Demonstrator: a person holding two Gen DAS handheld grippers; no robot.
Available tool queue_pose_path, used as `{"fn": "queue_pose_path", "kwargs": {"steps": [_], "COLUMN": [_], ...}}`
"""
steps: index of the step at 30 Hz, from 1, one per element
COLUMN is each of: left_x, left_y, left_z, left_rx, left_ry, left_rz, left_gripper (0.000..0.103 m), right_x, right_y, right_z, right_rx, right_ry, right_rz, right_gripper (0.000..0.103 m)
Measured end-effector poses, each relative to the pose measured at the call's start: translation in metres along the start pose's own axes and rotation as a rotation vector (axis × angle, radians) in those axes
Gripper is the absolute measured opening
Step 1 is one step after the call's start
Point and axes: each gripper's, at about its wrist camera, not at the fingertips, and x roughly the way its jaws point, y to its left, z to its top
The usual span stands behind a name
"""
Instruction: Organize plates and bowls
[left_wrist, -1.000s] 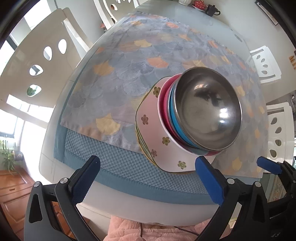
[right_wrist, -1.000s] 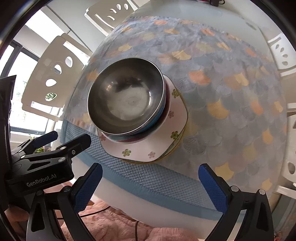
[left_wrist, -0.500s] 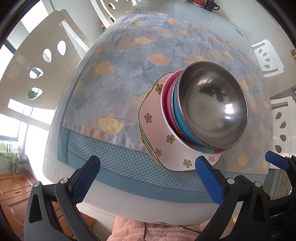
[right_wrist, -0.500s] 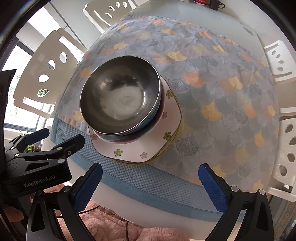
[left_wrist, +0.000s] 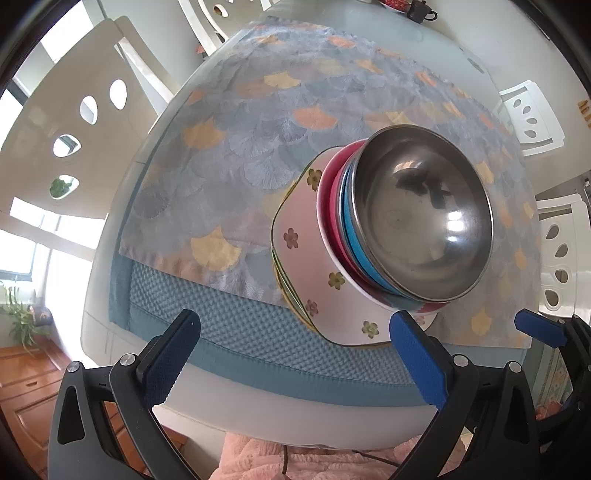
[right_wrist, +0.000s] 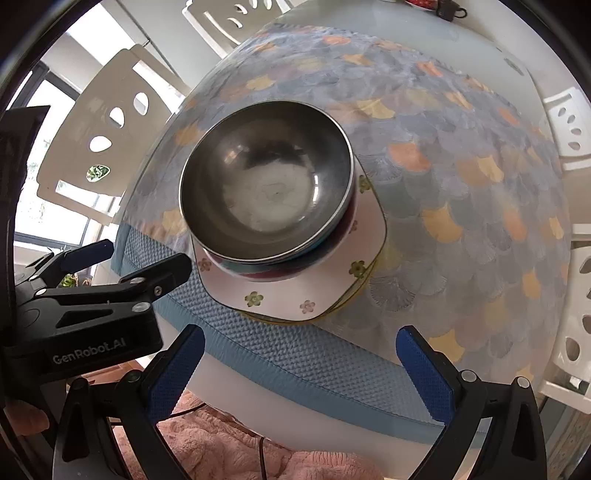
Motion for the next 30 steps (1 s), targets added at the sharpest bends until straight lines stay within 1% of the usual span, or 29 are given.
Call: {"fn": "queue_pose_path", "kwargs": {"steps": [13,30], "left_x": [0.0021,0.0048], "left_y": [-0.0013,0.0045], "left_z": [0.0037,0.0016], "left_rx": [-0.001,-0.021], "left_ry": [0.006,0.02], "left_rz": [-0.005,-0.019], "left_gripper": [0.102,0.102], "right_x": [-0.0004,0.001], "right_y": [-0.0075,-0.0085], "right_z": [-0.0001,-0.003], "right_rx": [0.039,0.044], "right_ry": [0.002,0.014], "right_rz": [0.015,0.021], "right_gripper": [0.103,0.103]}}
